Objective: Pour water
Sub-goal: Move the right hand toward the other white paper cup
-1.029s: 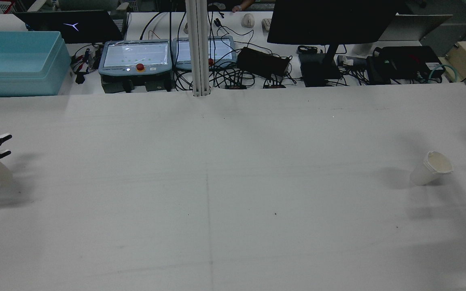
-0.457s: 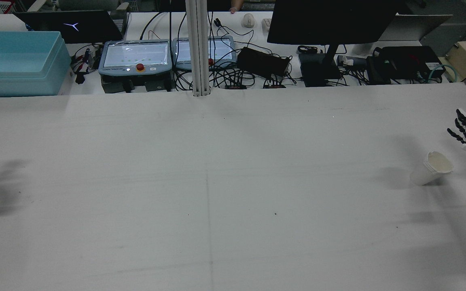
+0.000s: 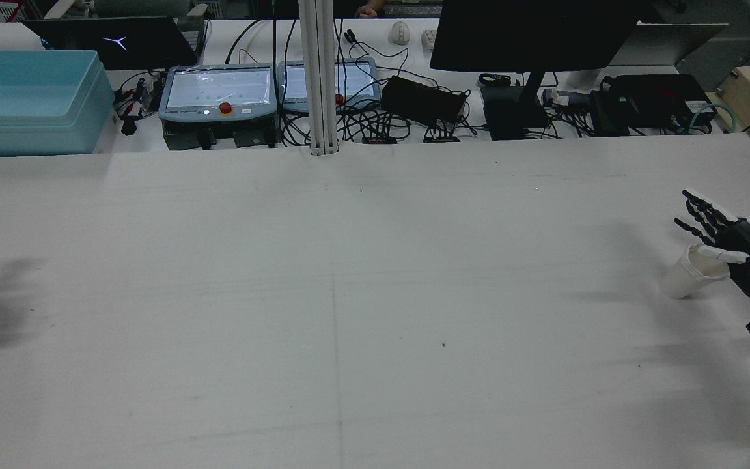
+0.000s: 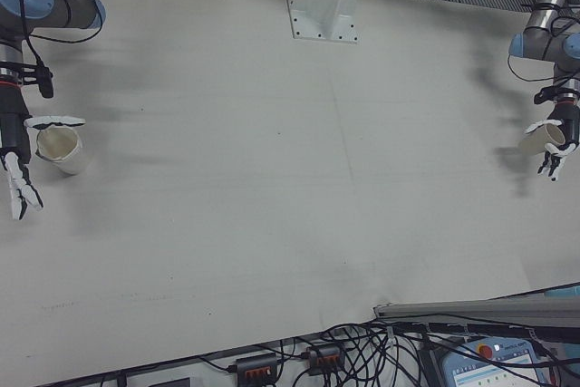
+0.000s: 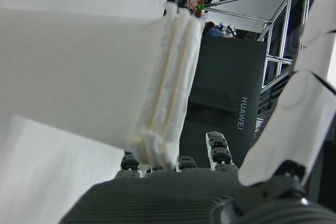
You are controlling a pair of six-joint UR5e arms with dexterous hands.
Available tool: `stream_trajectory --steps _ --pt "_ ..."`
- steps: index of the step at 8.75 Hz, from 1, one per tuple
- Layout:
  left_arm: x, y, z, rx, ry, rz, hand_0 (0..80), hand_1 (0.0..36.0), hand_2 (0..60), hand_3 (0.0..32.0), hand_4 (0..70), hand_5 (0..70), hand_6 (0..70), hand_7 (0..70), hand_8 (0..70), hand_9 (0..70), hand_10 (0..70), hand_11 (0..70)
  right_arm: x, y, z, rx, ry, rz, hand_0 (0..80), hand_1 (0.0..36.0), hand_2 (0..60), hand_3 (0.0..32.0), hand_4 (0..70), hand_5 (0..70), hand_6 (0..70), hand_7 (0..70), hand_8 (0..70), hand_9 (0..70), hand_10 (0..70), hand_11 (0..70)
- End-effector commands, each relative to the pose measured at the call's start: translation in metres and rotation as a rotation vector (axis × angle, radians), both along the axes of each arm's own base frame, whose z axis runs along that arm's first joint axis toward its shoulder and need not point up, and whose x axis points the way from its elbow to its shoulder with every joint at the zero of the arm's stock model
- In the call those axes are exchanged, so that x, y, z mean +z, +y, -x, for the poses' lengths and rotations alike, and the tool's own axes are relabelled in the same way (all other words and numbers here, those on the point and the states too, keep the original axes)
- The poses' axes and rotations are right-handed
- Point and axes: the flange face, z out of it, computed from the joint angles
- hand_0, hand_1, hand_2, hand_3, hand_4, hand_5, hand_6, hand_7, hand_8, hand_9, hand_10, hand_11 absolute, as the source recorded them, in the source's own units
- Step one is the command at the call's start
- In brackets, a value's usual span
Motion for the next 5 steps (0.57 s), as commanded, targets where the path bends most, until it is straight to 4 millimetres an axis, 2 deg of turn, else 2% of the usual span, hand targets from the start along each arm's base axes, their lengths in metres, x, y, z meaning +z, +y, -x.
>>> stream_trajectory --steps 1,2,3,4,5 --pt "-0.003 0.000 -0.001 0.002 -0.002 0.002 80.0 36.0 32.9 0.0 63.9 56.2 14.4 11.7 6.0 1.7 8.7 16.4 0.016 0.028 -0.014 -0.005 -0.003 0.022 45.9 11.9 8.5 3.2 0.0 8.8 0.0 3.8 2.4 0.0 7.5 12.2" --pt "-0.004 0.000 -0.002 0.005 -0.005 0.006 80.0 36.0 35.3 0.0 64.0 56.7 14.5 11.7 5.9 1.8 8.6 16.3 0.027 0.041 -0.029 0.050 -0.018 0.046 45.1 11.0 7.2 3.8 0.0 6.4 0.0 1.6 3.0 0.0 8.3 13.3" --pt "-0.003 0.000 -0.004 0.008 -0.011 0.013 80.0 36.0 34.8 0.0 64.1 56.3 14.5 11.7 5.8 1.6 8.6 16.2 0.036 0.046 -0.039 0.111 -0.010 0.061 44.8 10.8 7.7 3.2 0.0 8.0 0.0 2.1 3.0 0.0 7.7 12.4" --pt "-0.007 -0.003 -0.006 0.008 -0.009 0.011 80.0 36.0 34.7 0.0 64.6 58.9 14.8 12.3 6.2 1.9 8.6 16.3 0.038 0.046 -0.047 0.194 -0.027 0.048 43.9 10.3 7.6 3.0 0.0 7.5 0.0 1.8 3.0 0.0 7.4 12.0" --pt "-0.009 -0.003 -0.006 0.008 -0.010 0.012 80.0 36.0 35.2 0.0 64.7 59.2 14.9 12.6 6.2 2.0 8.6 16.4 0.047 0.037 -0.041 0.236 -0.037 0.044 42.0 9.1 5.9 3.2 0.0 3.4 0.0 0.1 3.1 0.0 7.7 12.2"
